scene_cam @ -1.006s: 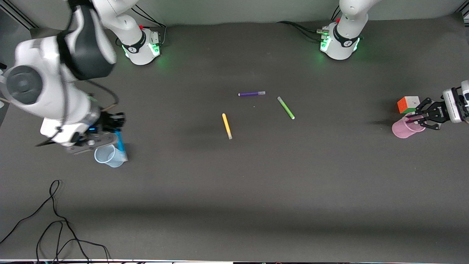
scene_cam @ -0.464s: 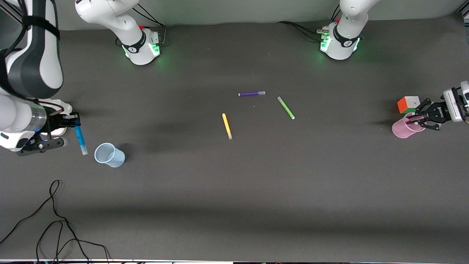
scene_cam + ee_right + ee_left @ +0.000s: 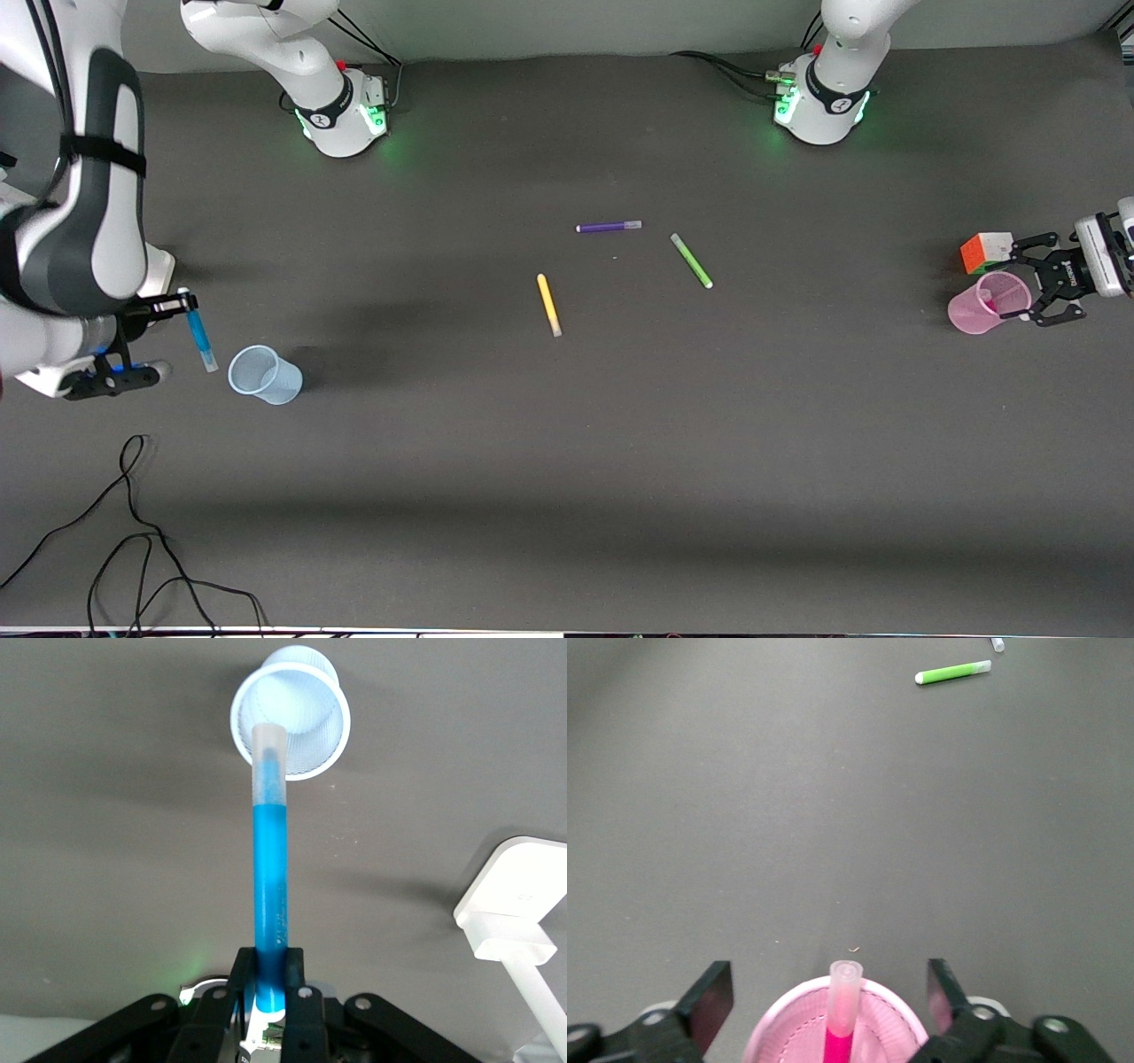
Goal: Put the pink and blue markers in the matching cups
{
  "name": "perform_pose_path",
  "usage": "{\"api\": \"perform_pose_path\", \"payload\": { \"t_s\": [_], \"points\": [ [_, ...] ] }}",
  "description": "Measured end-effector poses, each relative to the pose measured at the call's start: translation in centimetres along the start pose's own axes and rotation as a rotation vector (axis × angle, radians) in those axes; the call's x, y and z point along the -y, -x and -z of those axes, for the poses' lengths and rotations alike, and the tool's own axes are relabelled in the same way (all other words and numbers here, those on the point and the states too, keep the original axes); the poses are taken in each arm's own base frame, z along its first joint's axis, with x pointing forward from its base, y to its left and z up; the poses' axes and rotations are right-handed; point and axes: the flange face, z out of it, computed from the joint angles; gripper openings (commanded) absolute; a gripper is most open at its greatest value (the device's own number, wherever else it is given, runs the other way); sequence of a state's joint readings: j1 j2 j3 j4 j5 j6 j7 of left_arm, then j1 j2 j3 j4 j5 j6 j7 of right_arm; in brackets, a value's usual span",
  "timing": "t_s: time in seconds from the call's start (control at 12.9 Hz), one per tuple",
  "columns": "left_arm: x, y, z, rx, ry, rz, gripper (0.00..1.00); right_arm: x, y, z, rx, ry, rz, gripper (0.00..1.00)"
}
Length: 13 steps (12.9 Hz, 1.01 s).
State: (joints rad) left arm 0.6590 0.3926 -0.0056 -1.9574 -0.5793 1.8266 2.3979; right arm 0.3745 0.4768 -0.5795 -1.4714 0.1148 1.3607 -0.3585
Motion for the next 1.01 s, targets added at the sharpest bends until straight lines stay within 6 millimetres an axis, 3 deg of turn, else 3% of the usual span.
{"api": "perform_pose_path", "payload": {
  "t_s": [0.23, 0.39, 0.7, 0.85, 1.01],
  "points": [
    [1.5, -2.2, 2.4, 0.006, 0.004, 0.068, 0.99, -0.8, -2.1, -3.2, 0.083, -0.042, -0.018, 0.0],
    [2.5, -6.0, 4.7, 0.072, 0.01, 0.138, 0.99, -1.1, -3.1, -4.6, 0.127, -0.07, -0.015, 0.0],
    [2.2, -19.8, 9.0, 0.262, -0.01, 0.351, 0.99, -2.0, -5.5, -8.5, 0.192, -0.103, -0.03, 0.0],
    [1.3, -26.6, 9.6, 0.333, -0.054, 0.47, 0.99, -2.3, -6.6, -9.9, 0.211, -0.113, -0.036, 0.0],
    [1.0, -31.7, 8.7, 0.379, -0.096, 0.571, 0.99, -2.6, -7.2, -10.7, 0.22, -0.116, -0.038, 0.0]
  ]
}}
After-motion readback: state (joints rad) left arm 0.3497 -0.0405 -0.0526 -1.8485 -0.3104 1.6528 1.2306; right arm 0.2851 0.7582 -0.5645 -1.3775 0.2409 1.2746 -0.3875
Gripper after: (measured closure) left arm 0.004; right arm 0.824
